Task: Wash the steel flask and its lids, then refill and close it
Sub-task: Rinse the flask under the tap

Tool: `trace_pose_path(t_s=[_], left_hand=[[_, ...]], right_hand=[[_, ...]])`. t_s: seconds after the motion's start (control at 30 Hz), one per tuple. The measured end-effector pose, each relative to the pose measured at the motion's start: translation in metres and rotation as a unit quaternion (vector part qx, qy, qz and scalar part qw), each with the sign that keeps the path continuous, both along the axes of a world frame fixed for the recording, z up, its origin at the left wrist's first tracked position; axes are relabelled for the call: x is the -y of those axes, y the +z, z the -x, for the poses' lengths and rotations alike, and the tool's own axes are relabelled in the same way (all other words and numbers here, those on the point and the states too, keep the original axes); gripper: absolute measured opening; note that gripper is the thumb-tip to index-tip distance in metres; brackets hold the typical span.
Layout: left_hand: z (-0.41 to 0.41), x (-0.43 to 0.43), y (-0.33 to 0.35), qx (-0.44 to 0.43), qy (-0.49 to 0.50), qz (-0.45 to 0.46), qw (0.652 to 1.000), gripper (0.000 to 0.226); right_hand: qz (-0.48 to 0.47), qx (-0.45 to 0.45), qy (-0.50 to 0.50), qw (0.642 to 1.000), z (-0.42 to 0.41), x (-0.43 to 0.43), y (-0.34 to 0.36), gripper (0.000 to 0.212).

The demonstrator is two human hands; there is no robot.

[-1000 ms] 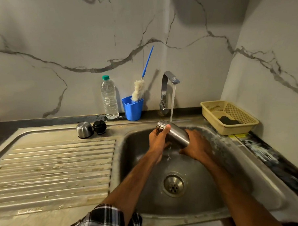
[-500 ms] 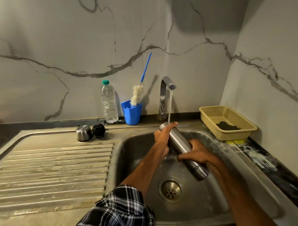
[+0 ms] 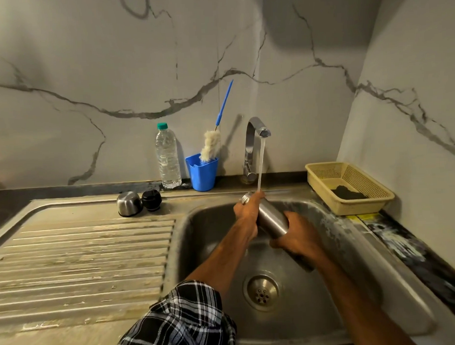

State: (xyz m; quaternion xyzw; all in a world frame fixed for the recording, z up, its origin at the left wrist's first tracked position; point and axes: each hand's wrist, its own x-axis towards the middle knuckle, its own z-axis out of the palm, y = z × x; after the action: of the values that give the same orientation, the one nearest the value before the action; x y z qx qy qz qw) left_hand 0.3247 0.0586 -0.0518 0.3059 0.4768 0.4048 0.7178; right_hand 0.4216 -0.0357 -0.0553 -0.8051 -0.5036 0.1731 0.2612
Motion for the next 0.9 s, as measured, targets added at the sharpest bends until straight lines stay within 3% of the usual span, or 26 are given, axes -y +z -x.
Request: trace_pose_path(t_s=[0.13,0.2,0.27,0.37,0.57,0.73,0.9], left_hand=[[-0.011,0.007,0.000,-0.031,0.029,-0.006,0.999,0.075],[-0.013,0.010,0.007,-0.007,0.029,0.005,1.000,0.076],[-0.009,0.007,0.012,0.017,0.028,0.012,0.999,0.080],[0.001,0.000,0.013,0.023,0.015,0.016,1.000,0.086],[0.015,-0.008,0.006,0.066,-0.036,0.000,0.997,0.092],[0.022,-0.009,0.012,0.140,-0.126,-0.065,0.980,0.041],[0.011,-0.005,0.014,0.048,-0.051,-0.036,0.997,0.076]], right_hand=[[-0.036,0.195,-0.015,0.980,-0.002,-0.008,0.001,0.086],[-0.047,0.237,-0.007,0.970,-0.004,-0.009,0.008,0.087],[-0.031,0.204,0.033,0.978,-0.008,-0.007,0.014,0.087],[-0.021,0.074,0.097,0.992,-0.007,-0.002,0.018,0.087],[-0.024,-0.063,0.116,0.991,-0.008,0.005,0.019,0.084],[0.002,-0.183,0.108,0.977,-0.017,0.004,0.024,0.088],[-0.024,-0.123,0.096,0.987,-0.015,0.003,0.019,0.090]])
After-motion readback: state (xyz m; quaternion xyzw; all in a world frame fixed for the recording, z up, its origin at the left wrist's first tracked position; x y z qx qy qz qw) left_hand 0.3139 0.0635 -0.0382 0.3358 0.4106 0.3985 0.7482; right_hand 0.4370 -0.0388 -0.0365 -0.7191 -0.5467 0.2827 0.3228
